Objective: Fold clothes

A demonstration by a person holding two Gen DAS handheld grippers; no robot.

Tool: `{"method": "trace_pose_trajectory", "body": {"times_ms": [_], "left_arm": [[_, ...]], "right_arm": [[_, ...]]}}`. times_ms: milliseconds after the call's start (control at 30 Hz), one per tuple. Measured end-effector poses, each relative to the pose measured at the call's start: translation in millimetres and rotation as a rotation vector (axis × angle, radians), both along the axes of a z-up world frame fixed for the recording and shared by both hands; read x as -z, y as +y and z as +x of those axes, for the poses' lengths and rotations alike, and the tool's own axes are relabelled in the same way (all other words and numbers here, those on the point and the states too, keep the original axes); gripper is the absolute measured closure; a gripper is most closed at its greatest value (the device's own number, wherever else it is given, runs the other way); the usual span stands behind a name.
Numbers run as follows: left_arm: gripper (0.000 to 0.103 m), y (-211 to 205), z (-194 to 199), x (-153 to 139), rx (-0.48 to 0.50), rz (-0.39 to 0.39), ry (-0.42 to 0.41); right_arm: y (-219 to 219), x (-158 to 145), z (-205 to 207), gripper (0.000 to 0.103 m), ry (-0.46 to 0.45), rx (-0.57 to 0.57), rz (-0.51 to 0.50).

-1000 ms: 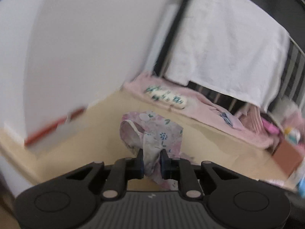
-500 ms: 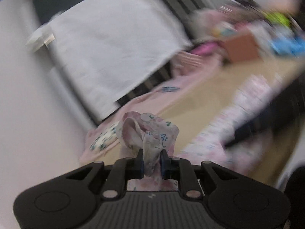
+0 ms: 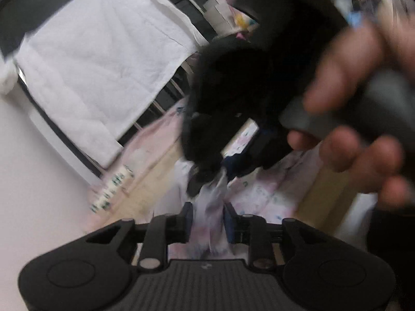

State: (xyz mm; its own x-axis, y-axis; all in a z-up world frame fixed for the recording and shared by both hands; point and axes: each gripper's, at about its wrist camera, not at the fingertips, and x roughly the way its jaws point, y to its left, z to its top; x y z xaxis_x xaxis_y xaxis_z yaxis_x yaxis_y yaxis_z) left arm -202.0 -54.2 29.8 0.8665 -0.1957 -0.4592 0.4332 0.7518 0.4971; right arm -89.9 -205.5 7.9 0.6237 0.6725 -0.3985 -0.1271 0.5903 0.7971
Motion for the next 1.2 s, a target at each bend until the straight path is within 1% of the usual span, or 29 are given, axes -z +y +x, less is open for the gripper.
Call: {"method": "trace_pose_trajectory", "body": {"times_ms": [33, 67, 100, 167, 200, 233, 267, 367, 400, 500, 533, 567, 633, 667, 733, 800, 833, 867, 900, 933, 967, 1000, 1033, 1100, 1133, 1200], "left_arm": [[0.077, 15.2, -2.7, -11.3, -0.001, -0.091, 0.061], [0.077, 33.8, -2.5, -22.8, -0.006, -0.2, 0.123], [0.077, 52.6, 3.4, -31.0, -0.034, -0.298, 0.163], [0.078, 83.0, 21.3, -40.1, -0.13, -0.427, 0.195], [0.081, 95.3, 32.6, -41.8, -0.174, -0.472, 0.198], [0.083, 103.4, 46.2, -39.4, -0.198, -0.5, 0.197], [0.083, 110.3, 59.5, -36.0, -0.208, -0.531, 0.206], [0.083, 115.5, 91.6, -26.4, -0.201, -0.619, 0.299], [0.083, 112.3, 97.1, -22.9, -0.19, -0.619, 0.316], [0.085, 91.3, 101.3, -12.7, -0.152, -0.524, 0.32], [0.085, 84.4, 97.9, -9.5, -0.143, -0.488, 0.316], [0.085, 79.5, 94.4, -5.8, -0.134, -0.464, 0.314], [0.088, 75.4, 88.4, 1.3, -0.112, -0.446, 0.312], [0.088, 74.4, 85.6, 4.7, -0.1, -0.442, 0.311], [0.088, 72.9, 81.0, 8.9, -0.087, -0.436, 0.301], [0.088, 74.7, 81.7, 8.3, -0.09, -0.449, 0.309], [0.086, 78.1, 84.8, 5.8, -0.099, -0.472, 0.321], [0.085, 81.4, 87.9, 3.3, -0.108, -0.494, 0.333], [0.085, 84.8, 91.1, 0.8, -0.117, -0.516, 0.346], [0.085, 88.2, 95.5, -1.6, -0.133, -0.545, 0.354], [0.085, 91.8, 101.2, -3.8, -0.157, -0.58, 0.358], [0.087, 93.0, 107.4, -5.5, -0.178, -0.609, 0.364], [0.087, 90.2, 112.6, -4.9, -0.192, -0.618, 0.371], [0.087, 81.6, 119.5, -0.7, -0.212, -0.609, 0.38], [0.087, 77.5, 120.3, 0.9, -0.215, -0.595, 0.375], [0.087, 70.6, 115.4, 2.4, -0.207, -0.548, 0.347]], "right_arm": [[-2.1, -0.3, -1.5, 0.093, -0.01, 0.004, -0.017], [-5.4, 0.2, -2.2, 0.093, -0.012, 0.007, -0.029], [-8.7, 1.9, -4.2, 0.093, -0.011, 0.014, -0.049], [-12.2, -1.4, -14.4, 0.093, -0.051, 0.028, -0.109], [-12.4, -4.0, -20.6, 0.093, -0.087, 0.034, -0.141], [-11.9, -6.3, -26.5, 0.093, -0.124, 0.04, -0.172], [-13.1, -8.3, -31.7, 0.093, -0.151, 0.048, -0.203], [-11.6, -14.4, -44.1, 0.093, -0.201, 0.073, -0.272], [-13.3, -15.1, -47.6, 0.093, -0.208, 0.085, -0.284], [-16.7, -15.4, -53.2, 0.09, -0.203, 0.105, -0.325], [-17.6, -15.5, -54.9, 0.086, -0.2, 0.111, -0.339], [-19.5, -18.4, -58.4, 0.073, -0.222, 0.125, -0.338], [-21.8, -31.3, -73.0, 0.049, -0.322, 0.18, -0.328], [-21.9, -38.1, -79.1, 0.049, -0.374, 0.208, -0.339], [-14.5, -43.7, -73.8, 0.05, -0.391, 0.202, -0.381], [-5.8, -47.9, -65.6, 0.062, -0.395, 0.186, -0.426], [1.0, -45.0, -56.8, 0.078, -0.36, 0.17, -0.451], [6.2, -39.2, -48.7, 0.091, -0.319, 0.163, -0.475], [10.3, -32.9, -41.7, 0.093, -0.282, 0.161, -0.499], [12.0, -26.1, -40.5, 0.094, -0.269, 0.166, -0.526], [12.8, -19.1, -41.6, 0.096, -0.267, 0.175, -0.554], [12.4, -13.5, -45.3, 0.096, -0.281, 0.18, -0.56], [11.5, -8.6, -50.0, 0.096, -0.301, 0.184, -0.559], [12.6, -5.9, -55.5, 0.095, -0.32, 0.198, -0.573], [8.8, -9.6, -61.2, 0.094, -0.328, 0.212, -0.559], [-1.4, -19.2, -74.0, 0.086, -0.347, 0.245, -0.514]]}}
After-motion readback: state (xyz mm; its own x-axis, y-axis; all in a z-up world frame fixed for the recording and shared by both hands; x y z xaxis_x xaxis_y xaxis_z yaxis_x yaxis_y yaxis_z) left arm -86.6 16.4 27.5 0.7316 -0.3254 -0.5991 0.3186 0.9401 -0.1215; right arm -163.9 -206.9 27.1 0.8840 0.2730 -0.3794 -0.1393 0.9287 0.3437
